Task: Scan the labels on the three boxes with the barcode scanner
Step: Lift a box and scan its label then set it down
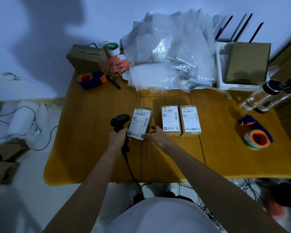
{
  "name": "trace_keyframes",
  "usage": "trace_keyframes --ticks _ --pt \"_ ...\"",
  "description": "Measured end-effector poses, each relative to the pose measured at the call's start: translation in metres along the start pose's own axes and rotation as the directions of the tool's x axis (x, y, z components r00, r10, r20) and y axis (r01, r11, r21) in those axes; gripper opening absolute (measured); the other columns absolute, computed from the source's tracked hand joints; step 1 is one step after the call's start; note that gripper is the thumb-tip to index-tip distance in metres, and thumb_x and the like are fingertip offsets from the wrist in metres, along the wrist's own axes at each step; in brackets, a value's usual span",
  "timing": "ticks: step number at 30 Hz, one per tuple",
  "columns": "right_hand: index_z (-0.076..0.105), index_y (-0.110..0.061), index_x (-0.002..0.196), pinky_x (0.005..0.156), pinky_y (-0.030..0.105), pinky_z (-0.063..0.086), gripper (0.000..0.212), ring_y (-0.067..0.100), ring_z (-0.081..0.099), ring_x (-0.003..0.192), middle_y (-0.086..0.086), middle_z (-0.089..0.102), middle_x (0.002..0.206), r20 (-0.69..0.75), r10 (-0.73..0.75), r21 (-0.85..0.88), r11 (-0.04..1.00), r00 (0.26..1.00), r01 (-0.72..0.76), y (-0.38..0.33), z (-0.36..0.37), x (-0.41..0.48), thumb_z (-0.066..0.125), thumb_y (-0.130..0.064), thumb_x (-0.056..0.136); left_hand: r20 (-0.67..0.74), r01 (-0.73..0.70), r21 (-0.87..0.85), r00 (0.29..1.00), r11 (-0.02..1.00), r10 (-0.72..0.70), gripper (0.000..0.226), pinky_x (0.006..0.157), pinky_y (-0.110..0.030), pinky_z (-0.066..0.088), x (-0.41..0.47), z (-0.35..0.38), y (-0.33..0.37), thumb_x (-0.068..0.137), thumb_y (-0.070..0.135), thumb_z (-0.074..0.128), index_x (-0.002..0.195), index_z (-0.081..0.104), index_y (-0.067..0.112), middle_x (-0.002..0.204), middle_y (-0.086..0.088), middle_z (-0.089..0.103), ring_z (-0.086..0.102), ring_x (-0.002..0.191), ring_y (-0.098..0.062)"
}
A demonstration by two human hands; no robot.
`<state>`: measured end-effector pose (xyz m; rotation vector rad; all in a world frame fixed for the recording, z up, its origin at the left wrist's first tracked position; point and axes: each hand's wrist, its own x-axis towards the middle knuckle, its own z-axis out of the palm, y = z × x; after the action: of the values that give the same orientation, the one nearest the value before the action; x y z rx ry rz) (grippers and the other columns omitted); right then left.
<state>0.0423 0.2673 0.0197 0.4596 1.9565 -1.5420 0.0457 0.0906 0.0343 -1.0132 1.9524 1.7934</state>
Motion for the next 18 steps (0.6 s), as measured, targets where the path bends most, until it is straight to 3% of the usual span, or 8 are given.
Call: trace_keyframes --ticks 4,7,9,13,15,18 --pt "0.046 -0.011 0.142 0.078 0.026 0.057 0.064 0.024 0.069 0.111 0.01 0.066 0.131 -0.022 -0.067 0.052 0.996 0.998 0.068 -0.006 -0.012 0.002 0.077 -0.016 0.086 0.006 -0.052 -0.047 0.999 0.998 0.052 0.012 0.057 -0.034 0.047 -0.009 0.006 0.027 0.091 0.02 0.068 0.092 0.065 0.008 0.063 -0.009 0.064 0.057 0.053 -0.021" --pt "0.049 -0.009 0.133 0.082 0.031 0.061 0.055 0.027 0.069 0.113 0.008 0.067 0.127 -0.059 -0.109 0.163 0.98 0.992 0.117 -0.02 -0.024 0.003 0.078 -0.012 0.086 0.067 -0.083 -0.076 0.994 0.994 0.088 0.014 0.053 -0.032 0.046 -0.019 0.017 0.043 0.091 0.019 0.068 0.098 0.065 0.007 0.061 -0.008 0.062 0.055 0.051 -0.02" --pt "0.048 -0.01 0.135 0.081 0.031 0.061 0.064 0.023 0.072 0.106 0.008 0.068 0.126 -0.099 -0.118 0.224 0.965 0.988 0.138 -0.032 -0.032 -0.001 0.083 -0.021 0.083 0.101 -0.093 -0.091 0.99 0.992 0.102 0.014 0.054 -0.031 0.046 -0.026 0.025 0.05 0.091 0.019 0.069 0.099 0.066 0.008 0.059 -0.007 0.061 0.055 0.05 -0.019" --pt "0.051 -0.013 0.136 0.068 0.02 0.06 0.071 0.012 0.073 0.098 0.001 0.071 0.121 -0.15 -0.203 0.217 0.948 0.968 0.232 -0.052 -0.048 -0.011 0.086 -0.037 0.08 0.151 -0.125 -0.098 0.979 0.987 0.139 0.019 0.047 -0.026 0.047 -0.039 0.036 0.068 0.093 0.021 0.067 0.106 0.067 0.006 0.053 -0.002 0.061 0.054 0.047 -0.014" --pt "0.051 -0.013 0.132 0.072 0.023 0.06 0.07 0.012 0.073 0.096 0.0 0.071 0.115 -0.166 -0.21 0.207 0.948 0.963 0.243 -0.061 -0.057 -0.016 0.086 -0.041 0.079 0.169 -0.152 -0.101 0.971 0.983 0.167 0.023 0.044 -0.025 0.046 -0.043 0.038 0.079 0.094 0.022 0.067 0.109 0.066 0.005 0.053 -0.002 0.062 0.053 0.045 -0.014" --pt "0.058 -0.019 0.116 0.079 0.03 0.063 0.046 0.013 0.075 0.094 0.0 0.075 0.109 -0.157 -0.246 0.248 0.928 0.957 0.279 -0.069 -0.072 -0.022 0.085 -0.033 0.081 0.2 -0.204 -0.114 0.954 0.972 0.223 0.023 0.047 -0.025 0.046 -0.052 0.039 0.097 0.093 0.022 0.067 0.11 0.067 0.007 0.054 -0.003 0.061 0.053 0.047 -0.014"
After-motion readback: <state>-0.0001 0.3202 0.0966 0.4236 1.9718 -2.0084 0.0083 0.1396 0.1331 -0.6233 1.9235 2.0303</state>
